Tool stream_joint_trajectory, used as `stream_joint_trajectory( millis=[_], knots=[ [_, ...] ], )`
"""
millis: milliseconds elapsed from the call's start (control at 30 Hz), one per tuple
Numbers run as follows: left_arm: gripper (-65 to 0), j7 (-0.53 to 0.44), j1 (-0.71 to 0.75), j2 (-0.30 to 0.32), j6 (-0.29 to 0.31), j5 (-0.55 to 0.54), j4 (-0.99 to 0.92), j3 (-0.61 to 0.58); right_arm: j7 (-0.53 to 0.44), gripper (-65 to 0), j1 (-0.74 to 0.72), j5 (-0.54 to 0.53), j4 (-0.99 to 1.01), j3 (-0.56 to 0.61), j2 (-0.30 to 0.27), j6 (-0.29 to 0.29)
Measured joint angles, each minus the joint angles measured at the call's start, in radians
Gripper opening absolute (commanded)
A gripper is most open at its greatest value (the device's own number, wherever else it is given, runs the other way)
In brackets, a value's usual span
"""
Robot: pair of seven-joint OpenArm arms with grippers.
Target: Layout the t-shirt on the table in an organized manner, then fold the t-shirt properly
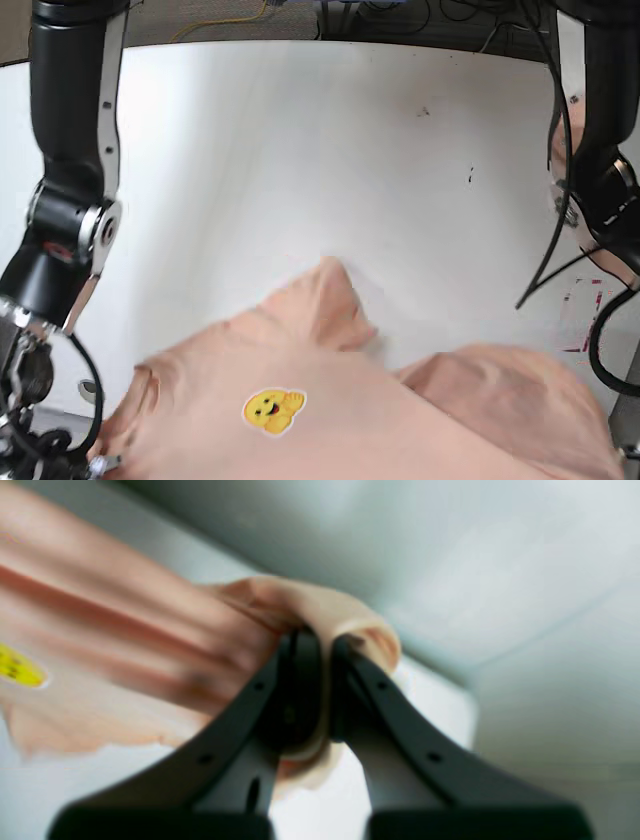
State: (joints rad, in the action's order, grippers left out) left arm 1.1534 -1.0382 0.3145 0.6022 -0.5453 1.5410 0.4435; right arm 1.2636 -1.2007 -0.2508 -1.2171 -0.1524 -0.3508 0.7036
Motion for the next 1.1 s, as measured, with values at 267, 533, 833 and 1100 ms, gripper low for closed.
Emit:
stream_joint_trajectory(
  millis=[267, 533, 833, 1100],
  knots=[
    [-65.0, 0.005, -0.138, 0.063, 0.005, 0.032, -0.070, 0.006, 0.028, -63.1, -0.258, 0.029, 0.053, 0.079, -0.066, -0.004],
    [-65.0, 0.000, -0.137, 0.057, 0.013, 0.027, -0.080, 0.003, 0.111, -63.1, -0.298, 0.021, 0.009, 0.070, -0.087, -0.004],
    [-65.0, 0.028, 0.030, 0.054, 0.032, 0.028, -0.010, 0.002, 0.151, -63.1, 0.015, 0.020, -0.218, -0.054, -0.093, -0.004],
    [-65.0, 0.025, 0.200, 0.043, 0.035, 0.027, 0.039, 0.001, 0.180, -63.1, 0.312, 0.004, -0.393, -0.105, -0.074, -0.005]
  ],
)
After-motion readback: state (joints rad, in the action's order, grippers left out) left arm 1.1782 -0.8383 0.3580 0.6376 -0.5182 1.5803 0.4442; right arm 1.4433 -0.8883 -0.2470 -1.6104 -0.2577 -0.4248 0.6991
